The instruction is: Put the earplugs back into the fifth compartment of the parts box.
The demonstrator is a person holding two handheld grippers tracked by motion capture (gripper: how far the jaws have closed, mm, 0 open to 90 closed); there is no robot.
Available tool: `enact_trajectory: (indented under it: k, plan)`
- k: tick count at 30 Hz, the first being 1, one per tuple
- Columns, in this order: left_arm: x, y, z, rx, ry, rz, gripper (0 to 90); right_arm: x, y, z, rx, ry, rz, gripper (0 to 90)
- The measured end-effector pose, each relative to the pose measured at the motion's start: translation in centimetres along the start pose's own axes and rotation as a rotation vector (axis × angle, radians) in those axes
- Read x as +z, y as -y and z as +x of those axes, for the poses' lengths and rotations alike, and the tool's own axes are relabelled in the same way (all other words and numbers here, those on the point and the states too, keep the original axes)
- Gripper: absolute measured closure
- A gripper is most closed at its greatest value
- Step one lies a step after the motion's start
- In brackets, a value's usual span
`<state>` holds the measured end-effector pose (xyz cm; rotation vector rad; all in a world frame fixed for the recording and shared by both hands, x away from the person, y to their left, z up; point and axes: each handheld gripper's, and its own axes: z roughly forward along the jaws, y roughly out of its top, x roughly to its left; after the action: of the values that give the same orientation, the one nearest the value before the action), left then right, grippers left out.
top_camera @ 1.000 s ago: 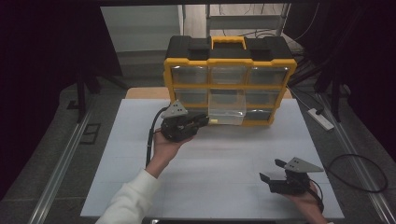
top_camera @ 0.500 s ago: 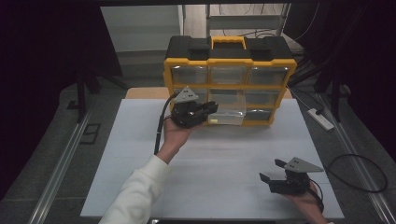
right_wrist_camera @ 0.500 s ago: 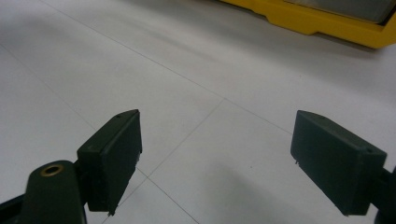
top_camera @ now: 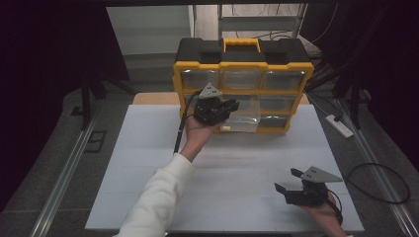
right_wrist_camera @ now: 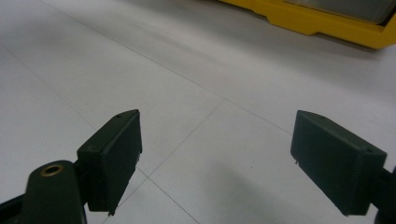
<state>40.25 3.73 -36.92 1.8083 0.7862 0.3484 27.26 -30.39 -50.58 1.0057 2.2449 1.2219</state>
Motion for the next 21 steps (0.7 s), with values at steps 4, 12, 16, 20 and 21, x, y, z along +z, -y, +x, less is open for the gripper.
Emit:
enact_trajectory:
  k: [4, 12, 16, 20, 21]
  plan:
    - [0.6, 0.0, 0.1, 0.001, -0.008, 0.014, 78.1, 0.0, 0.0, 0.0, 0.000, -0.001, -0.002, 16.9]
    - [0.6, -0.1, 0.2, 0.003, -0.063, -0.007, 36.4, 0.0, 0.0, 0.0, 0.000, -0.001, -0.002, 16.8]
    - [-0.4, -0.1, 0.5, -0.003, -0.040, -0.003, 27.4, 0.0, 0.1, -0.1, 0.003, 0.000, -0.005, 16.9]
    - [-1.6, 0.0, 0.3, 0.004, -0.036, 0.008, 21.3, 0.0, 0.1, 0.0, 0.002, 0.002, -0.004, 16.8]
    - [-2.0, 0.1, 0.2, 0.007, -0.034, 0.010, 21.3, -0.1, 0.1, 0.0, 0.004, 0.001, -0.003, 16.8]
